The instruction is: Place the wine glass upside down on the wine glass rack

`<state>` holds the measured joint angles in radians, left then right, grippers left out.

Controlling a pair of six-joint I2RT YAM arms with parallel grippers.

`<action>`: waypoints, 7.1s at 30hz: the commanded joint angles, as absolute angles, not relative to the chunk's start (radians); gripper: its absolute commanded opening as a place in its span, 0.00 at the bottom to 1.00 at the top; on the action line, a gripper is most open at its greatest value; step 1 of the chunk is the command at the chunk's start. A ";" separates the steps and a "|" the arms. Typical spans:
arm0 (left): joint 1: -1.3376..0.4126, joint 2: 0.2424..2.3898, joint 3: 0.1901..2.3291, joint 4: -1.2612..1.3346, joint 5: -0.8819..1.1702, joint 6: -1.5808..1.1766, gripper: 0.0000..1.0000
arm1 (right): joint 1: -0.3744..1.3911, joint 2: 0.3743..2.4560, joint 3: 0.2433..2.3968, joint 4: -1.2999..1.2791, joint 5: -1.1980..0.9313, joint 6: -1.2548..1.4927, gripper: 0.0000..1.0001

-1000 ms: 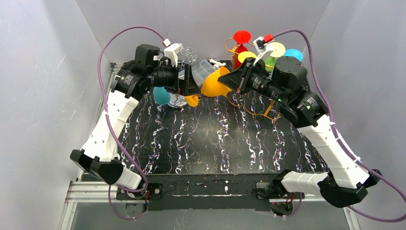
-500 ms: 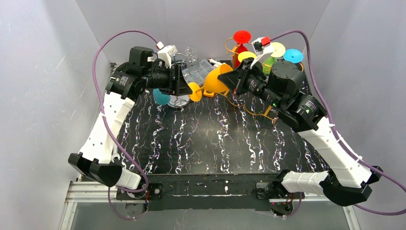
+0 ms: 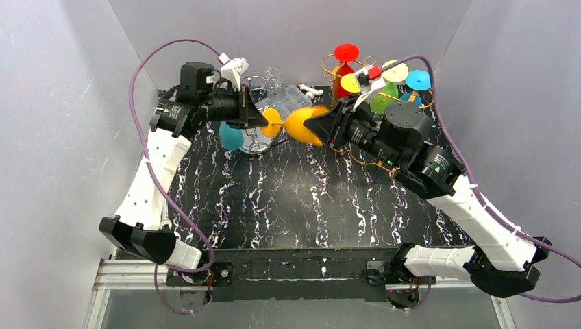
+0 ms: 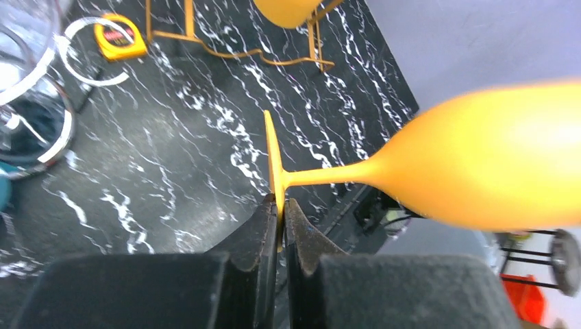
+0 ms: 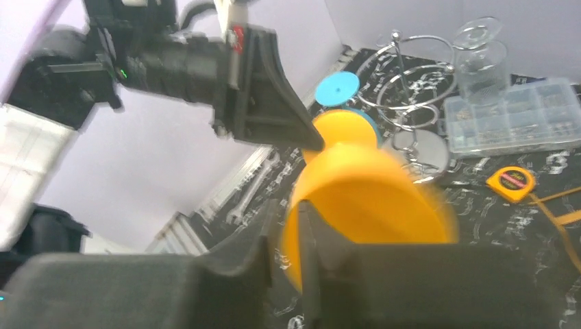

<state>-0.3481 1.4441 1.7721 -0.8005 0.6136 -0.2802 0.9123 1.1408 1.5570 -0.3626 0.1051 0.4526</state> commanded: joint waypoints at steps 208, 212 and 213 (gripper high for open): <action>-0.385 1.179 1.605 -0.691 0.227 0.299 0.98 | 0.555 0.760 0.877 -0.790 0.808 0.804 0.54; -0.382 1.161 1.608 -0.693 0.225 0.301 0.98 | 0.547 0.767 0.834 -0.813 0.817 0.921 0.63; -0.382 1.154 1.605 -0.694 0.224 0.301 0.98 | 0.544 0.760 0.803 -0.792 0.810 0.946 0.63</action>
